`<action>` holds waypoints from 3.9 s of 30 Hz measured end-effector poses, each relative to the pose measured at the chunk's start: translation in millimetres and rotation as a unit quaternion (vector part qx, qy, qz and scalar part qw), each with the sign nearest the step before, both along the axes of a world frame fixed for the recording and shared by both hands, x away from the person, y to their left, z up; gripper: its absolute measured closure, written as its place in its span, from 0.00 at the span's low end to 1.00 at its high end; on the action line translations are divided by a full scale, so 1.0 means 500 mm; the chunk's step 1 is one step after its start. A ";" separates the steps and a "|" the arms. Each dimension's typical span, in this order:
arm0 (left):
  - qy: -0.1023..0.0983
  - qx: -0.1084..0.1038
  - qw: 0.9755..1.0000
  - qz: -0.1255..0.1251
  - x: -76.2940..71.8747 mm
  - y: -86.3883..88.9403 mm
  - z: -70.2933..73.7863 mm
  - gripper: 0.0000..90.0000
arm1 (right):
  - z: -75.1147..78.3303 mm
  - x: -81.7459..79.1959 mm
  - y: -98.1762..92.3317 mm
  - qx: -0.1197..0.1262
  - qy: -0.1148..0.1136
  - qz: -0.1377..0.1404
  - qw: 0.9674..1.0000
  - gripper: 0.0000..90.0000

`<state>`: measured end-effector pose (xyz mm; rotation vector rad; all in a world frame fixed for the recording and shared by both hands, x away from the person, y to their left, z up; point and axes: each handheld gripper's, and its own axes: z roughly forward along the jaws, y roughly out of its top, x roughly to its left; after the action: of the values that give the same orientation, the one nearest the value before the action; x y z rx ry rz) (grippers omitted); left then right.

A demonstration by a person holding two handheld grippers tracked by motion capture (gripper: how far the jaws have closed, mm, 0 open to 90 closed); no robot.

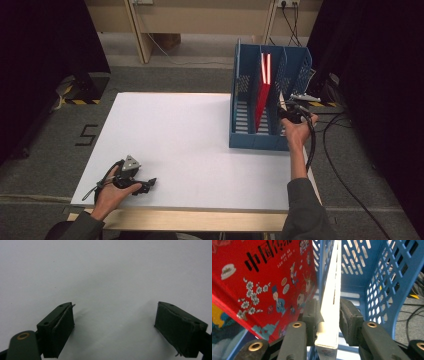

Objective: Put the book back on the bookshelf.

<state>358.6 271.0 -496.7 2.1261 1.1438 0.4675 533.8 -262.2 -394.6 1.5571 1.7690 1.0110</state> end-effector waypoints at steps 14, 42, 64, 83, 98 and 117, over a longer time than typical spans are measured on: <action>-0.002 -0.002 1.000 -0.001 0.000 0.000 -0.001 0.16 | 0.000 0.012 0.010 0.002 -0.002 -0.001 1.000 0.72; -0.005 0.003 1.000 0.006 0.010 0.025 0.002 0.17 | 0.015 -0.159 0.042 0.021 -0.037 0.062 0.997 0.46; -0.013 -0.001 1.000 0.014 0.004 0.027 0.007 0.17 | -0.030 -0.253 0.143 0.034 -0.049 0.127 0.990 0.40; -0.017 -0.001 1.000 0.013 -0.002 0.027 0.011 0.17 | -0.070 -0.281 0.205 0.048 -0.027 0.167 0.984 0.33; -0.018 0.002 1.000 0.006 -0.010 0.023 0.009 0.17 | -0.104 -0.318 0.240 0.028 -0.003 0.203 0.979 0.32; -0.016 0.001 1.000 0.002 -0.014 0.022 0.009 0.17 | -0.164 -0.366 0.256 0.019 0.038 0.235 0.971 0.24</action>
<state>351.7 282.0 -492.3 2.1111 1.1297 0.5034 350.8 -134.0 -476.8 1.2324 2.2473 1.2186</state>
